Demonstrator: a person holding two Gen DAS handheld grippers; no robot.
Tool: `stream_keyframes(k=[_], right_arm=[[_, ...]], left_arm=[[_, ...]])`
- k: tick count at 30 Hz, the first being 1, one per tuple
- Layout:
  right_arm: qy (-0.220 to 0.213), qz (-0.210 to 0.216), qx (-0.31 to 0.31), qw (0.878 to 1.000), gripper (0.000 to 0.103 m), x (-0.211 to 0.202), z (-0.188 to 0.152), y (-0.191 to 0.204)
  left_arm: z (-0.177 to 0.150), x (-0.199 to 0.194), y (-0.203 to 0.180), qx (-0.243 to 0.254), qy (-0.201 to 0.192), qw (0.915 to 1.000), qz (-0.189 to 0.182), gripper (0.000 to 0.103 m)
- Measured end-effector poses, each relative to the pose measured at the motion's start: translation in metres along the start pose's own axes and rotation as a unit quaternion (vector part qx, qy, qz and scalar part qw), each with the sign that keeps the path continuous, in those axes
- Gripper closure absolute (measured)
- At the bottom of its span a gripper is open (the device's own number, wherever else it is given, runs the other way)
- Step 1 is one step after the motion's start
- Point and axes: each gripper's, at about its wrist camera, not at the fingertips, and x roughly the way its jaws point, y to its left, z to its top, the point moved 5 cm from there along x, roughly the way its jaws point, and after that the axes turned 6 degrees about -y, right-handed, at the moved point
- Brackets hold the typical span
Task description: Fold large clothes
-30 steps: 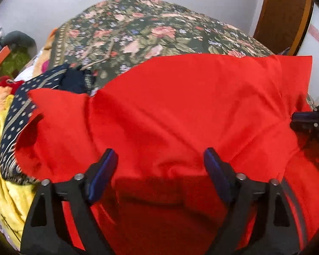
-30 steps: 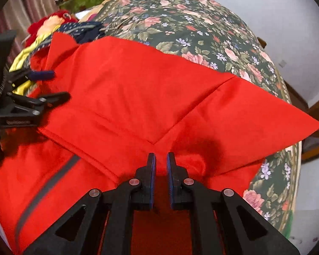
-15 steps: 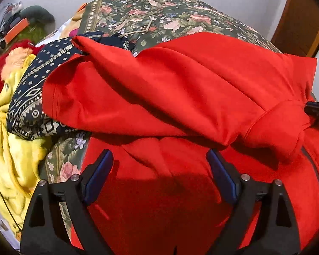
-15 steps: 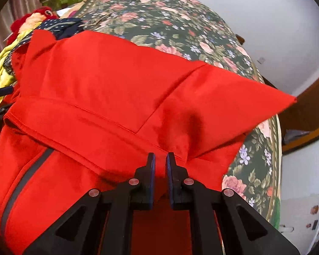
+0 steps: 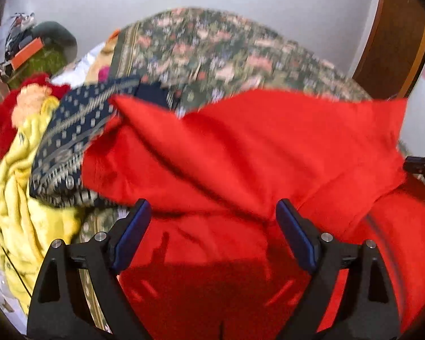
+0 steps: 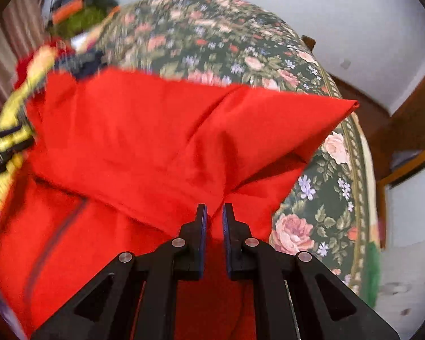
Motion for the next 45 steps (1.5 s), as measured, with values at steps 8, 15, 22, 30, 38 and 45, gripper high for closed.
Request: stream_keyframes(k=[8, 15, 22, 30, 38, 45], right_arm=[[0.041, -0.072, -0.027, 0.996, 0.096, 0.047, 0.005, -0.006], [0.030, -0.123, -0.085, 0.988, 0.097, 0.054, -0.011, -0.006], [0.026, -0.132, -0.075, 0.988, 0.097, 0.050, -0.014, -0.016], [0.028, -0.182, -0.063, 0.981, 0.062, 0.028, -0.037, -0.036], [0.023, -0.126, 0.067, 0.989, 0.011, -0.003, -0.060, -0.091], [-0.029, -0.067, 0.096, 0.993, 0.011, -0.060, -0.064, -0.090]], left_arm=[[0.001, 0.046, -0.044, 0.054, 0.044, 0.9975, 0.000, 0.012], [-0.015, 0.054, -0.046, 0.063, 0.027, 0.9974, 0.020, 0.011], [-0.017, 0.055, -0.047, 0.070, 0.024, 0.9968, 0.031, 0.011], [-0.018, 0.054, -0.048, 0.075, 0.025, 0.9961, 0.040, 0.011], [-0.016, 0.049, -0.048, 0.084, 0.025, 0.9949, 0.051, 0.012], [-0.006, -0.006, -0.031, 0.097, -0.003, 0.9939, 0.052, 0.012]])
